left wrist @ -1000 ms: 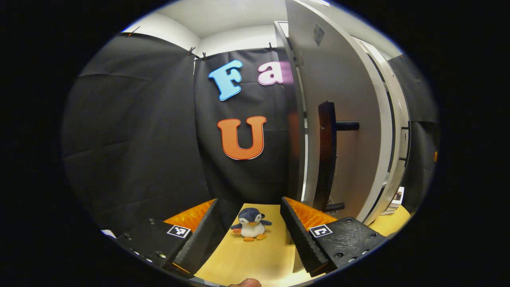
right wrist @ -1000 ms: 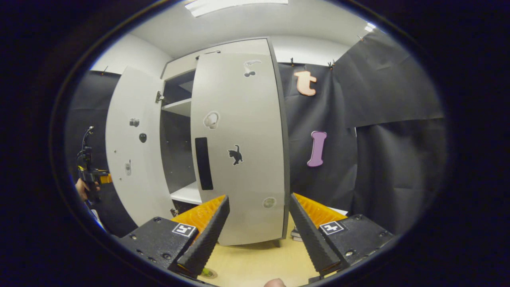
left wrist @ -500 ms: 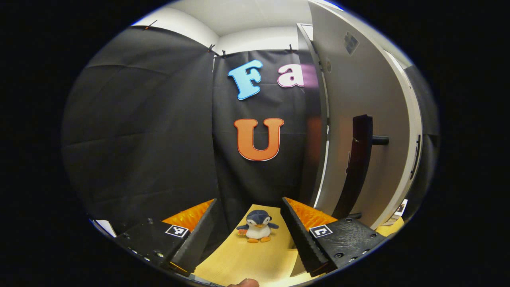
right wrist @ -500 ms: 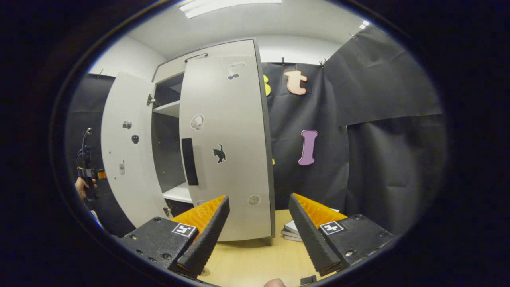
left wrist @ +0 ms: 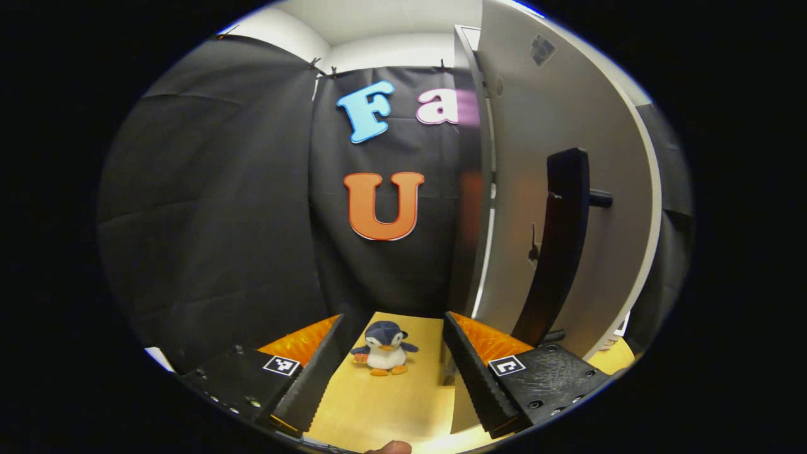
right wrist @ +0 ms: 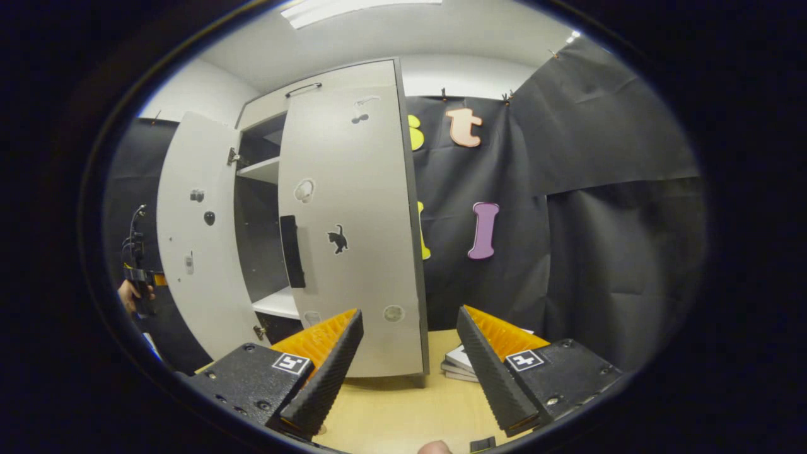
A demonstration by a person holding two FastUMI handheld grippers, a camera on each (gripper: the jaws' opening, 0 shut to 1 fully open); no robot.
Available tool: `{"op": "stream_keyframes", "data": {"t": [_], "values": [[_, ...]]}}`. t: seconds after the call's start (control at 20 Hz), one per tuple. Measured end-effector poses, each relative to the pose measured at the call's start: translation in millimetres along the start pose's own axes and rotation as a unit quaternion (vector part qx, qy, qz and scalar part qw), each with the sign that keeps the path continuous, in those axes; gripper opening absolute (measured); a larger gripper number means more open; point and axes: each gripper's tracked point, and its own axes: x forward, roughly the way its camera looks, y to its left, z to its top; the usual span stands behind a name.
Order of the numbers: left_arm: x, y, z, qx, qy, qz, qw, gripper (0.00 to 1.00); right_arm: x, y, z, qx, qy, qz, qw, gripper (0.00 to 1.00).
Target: Grasp the bottle in the cabinet with the left hand and place it on the coaster, then close the right door with the right hand and the left door with the left hand.
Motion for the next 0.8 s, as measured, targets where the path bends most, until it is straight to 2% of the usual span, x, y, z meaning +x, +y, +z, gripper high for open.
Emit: {"op": "stream_keyframes", "data": {"t": [0.15,0.2,0.25,0.4,0.45,0.5,0.55,0.6,0.65,0.7,0.8], "values": [[-3,-23,0,-0.002,-0.003,-0.021,1.0,0.94,4,2,-1,0.0,-0.001,0.007,1.0,0.98],[-4,-35,-2,-0.004,-0.004,-0.035,0.999,0.94,6,2,-1,0.0,-0.002,0.009,1.0,0.94],[-5,-46,-3,-0.001,-0.006,-0.047,0.999,0.94,9,3,-2,0.0,-0.001,0.012,1.0,0.98],[-4,-69,-3,0.02,-0.013,-0.06,0.998,0.94,16,4,-2,-0.001,0.002,0.018,1.0,0.98],[-3,-75,-3,0.023,-0.018,-0.064,0.998,0.94,18,3,-2,0.0,0.001,0.018,1.0,0.94],[-2,-82,-1,0.025,-0.02,-0.068,0.997,0.94,20,3,-1,0.001,0.0,0.019,1.0,0.98],[-1,-87,-1,0.025,-0.022,-0.074,0.997,0.93,21,3,-2,0.001,0.0,0.019,1.0,0.98],[0,-92,-1,0.026,-0.021,-0.078,0.996,0.93,22,2,-2,0.001,0.001,0.019,1.0,0.94],[1,-98,-1,0.026,-0.02,-0.08,0.996,0.93,22,1,-2,0.002,0.003,0.019,1.0,0.94],[0,-103,-1,0.027,-0.022,-0.084,0.996,0.93,23,-1,-1,0.001,0.003,0.016,1.0,0.98],[-3,-114,6,0.027,-0.031,-0.095,0.995,0.93,23,-3,2,0.003,-0.001,0.013,1.0,0.98]]}}
